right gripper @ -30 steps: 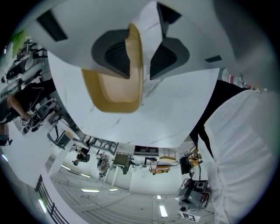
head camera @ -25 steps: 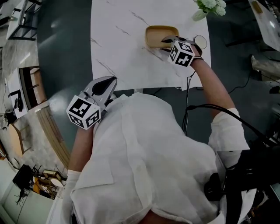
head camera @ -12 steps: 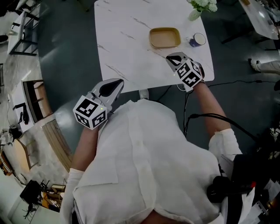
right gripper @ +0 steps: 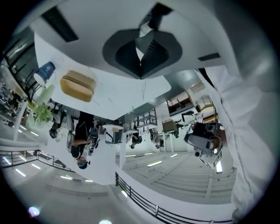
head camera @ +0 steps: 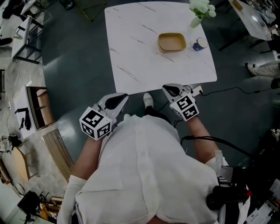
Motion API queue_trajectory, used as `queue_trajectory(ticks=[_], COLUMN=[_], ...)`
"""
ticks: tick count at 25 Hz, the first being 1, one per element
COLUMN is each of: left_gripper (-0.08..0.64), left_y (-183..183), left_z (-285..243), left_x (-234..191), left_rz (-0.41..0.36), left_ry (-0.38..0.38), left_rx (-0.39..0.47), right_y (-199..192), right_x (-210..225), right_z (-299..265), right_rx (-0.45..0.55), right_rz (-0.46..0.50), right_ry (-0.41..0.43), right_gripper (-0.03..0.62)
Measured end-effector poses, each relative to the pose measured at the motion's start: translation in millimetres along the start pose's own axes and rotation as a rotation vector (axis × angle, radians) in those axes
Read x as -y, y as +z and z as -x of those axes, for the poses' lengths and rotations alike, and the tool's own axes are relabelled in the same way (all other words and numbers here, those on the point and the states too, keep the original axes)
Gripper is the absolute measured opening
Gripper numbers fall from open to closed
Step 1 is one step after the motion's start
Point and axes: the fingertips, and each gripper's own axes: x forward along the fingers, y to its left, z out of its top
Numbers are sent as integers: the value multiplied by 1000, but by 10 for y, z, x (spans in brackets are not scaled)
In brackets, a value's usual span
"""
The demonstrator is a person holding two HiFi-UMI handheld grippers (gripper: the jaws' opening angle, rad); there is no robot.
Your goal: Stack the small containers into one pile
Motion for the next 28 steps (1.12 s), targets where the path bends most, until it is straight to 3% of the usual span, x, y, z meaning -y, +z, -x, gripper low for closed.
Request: queue_trajectory(ticks=[12,19,28], left_gripper=[6,6,7], left_y=[-262,-342,-517], left_z=[504,681,847], left_x=[347,520,554], left_rz=[-47,-73,-53], left_ry=[-68,-104,-91], left_rx=[0,-2,3], right_y=[191,234,296], right_x=[-985,-1302,-1524], right_z=[361,488,409], right_rx=[96,117,115], right_rz=[-45,-42,-3], right_ry=[-38,-58,-37], right_gripper=[6,6,5])
